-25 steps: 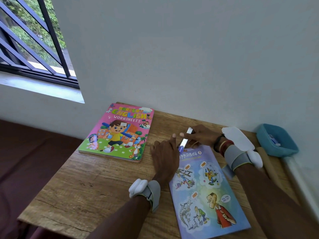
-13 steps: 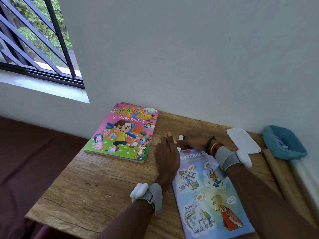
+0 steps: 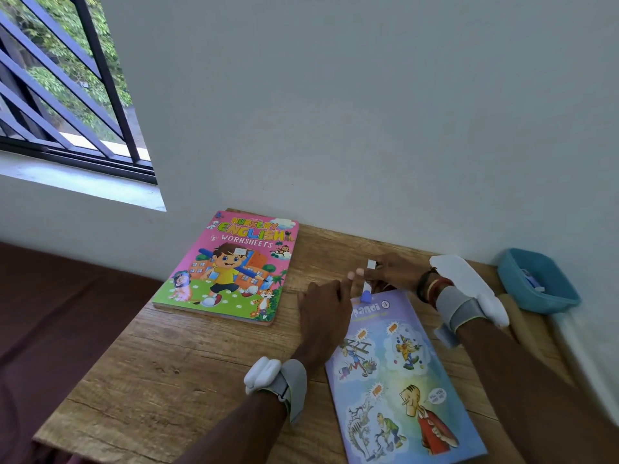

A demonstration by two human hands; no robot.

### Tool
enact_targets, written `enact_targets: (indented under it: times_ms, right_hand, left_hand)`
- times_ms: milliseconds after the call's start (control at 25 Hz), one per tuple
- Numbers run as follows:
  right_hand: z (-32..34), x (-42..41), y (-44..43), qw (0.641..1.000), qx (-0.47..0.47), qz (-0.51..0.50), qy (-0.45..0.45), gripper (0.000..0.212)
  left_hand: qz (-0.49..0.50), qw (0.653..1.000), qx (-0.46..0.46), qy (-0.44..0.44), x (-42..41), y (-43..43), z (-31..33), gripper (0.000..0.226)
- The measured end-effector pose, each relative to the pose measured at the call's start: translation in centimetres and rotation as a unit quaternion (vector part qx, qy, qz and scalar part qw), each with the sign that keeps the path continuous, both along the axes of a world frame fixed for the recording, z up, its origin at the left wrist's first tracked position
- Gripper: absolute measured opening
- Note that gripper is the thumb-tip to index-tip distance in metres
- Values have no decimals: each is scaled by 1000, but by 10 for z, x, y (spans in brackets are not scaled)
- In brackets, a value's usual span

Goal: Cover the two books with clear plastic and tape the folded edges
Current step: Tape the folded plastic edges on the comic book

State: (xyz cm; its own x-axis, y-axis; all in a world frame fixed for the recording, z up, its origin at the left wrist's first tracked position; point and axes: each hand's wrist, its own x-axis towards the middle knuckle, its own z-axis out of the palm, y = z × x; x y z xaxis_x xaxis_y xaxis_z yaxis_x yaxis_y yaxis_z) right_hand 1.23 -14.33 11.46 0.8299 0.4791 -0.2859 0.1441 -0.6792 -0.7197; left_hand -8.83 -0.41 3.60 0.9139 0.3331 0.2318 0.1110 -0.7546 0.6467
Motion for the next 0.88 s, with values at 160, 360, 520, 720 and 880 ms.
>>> enact_targets:
  times_ms: [160,360,520,720,880]
  right_hand:
    - [-12,-2,-7,999,50,1,10,29]
    - [-7,3,-20,997,44,-63,-25,41]
    - [-7,2,-58,950,177,-258,-21,31]
    - [-17,-5,-86,924,202,-325,18,31]
    - [-22,-8,-87,914,223,-339,21,31]
  left_hand:
    - [-46,998,32,4,5,-5,10,49]
    - [-114,993,1,30,22,-6,11,36]
    - [-175,980,-50,81,43,-32,20,23]
    - [-188,969,-101,124,54,-53,22,23]
    - [-174,972,-112,109,50,-54,21,25]
